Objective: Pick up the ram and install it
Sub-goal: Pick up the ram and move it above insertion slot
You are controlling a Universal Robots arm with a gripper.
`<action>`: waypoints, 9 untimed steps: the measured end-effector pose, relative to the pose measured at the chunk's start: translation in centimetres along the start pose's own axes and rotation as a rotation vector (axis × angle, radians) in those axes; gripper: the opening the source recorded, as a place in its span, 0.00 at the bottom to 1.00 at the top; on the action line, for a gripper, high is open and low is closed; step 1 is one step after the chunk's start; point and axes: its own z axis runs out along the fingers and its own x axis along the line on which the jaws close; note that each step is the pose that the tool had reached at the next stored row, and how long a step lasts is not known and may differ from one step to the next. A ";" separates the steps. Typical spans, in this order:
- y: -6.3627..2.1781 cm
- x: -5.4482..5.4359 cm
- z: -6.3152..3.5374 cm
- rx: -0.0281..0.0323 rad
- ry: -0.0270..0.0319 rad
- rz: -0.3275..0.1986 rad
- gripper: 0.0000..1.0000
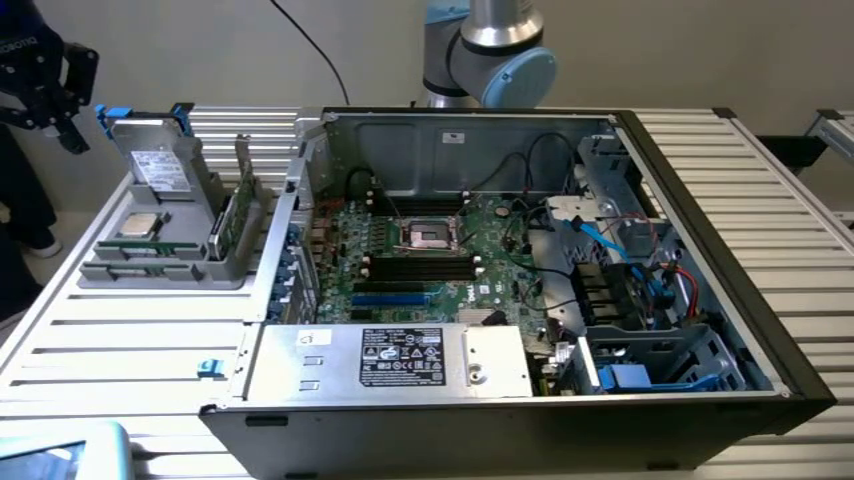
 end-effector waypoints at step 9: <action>0.00 0.0 0.04 -0.0017 0.0058 -0.165 0.11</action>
